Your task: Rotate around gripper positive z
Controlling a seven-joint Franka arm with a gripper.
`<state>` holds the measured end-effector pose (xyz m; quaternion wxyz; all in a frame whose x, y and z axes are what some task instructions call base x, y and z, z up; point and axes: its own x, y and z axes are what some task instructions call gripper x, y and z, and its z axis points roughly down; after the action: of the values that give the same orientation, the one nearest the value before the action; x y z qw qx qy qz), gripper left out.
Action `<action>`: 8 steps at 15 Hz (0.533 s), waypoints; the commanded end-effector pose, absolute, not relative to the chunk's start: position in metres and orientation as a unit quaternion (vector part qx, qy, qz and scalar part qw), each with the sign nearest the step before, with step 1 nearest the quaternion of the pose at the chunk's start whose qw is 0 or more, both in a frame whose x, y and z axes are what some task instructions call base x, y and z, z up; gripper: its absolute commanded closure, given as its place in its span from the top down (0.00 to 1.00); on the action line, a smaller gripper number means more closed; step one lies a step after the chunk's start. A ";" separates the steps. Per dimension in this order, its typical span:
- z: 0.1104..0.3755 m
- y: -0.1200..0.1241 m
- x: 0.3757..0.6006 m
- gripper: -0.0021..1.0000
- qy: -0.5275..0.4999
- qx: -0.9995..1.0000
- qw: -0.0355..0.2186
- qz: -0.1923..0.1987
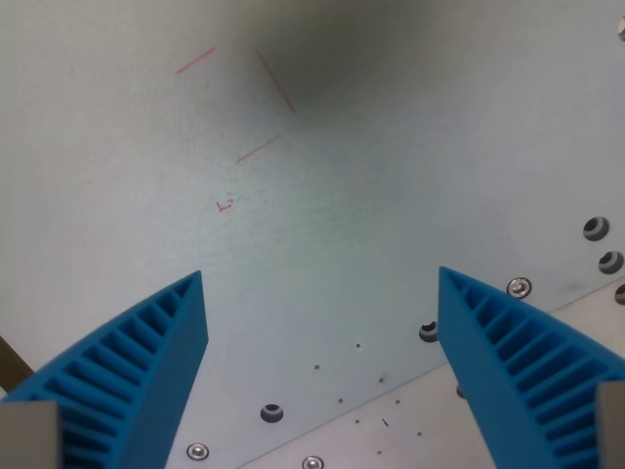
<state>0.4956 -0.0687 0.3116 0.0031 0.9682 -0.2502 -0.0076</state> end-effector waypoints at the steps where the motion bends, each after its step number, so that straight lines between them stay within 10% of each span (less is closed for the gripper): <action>1: 0.313 -0.069 0.496 1.00 -0.322 0.947 0.003 -0.005; 8: 0.313 -0.069 0.496 1.00 -0.360 0.933 0.004 -0.005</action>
<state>0.4956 -0.0687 0.3116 0.0034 0.9548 -0.2973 -0.0074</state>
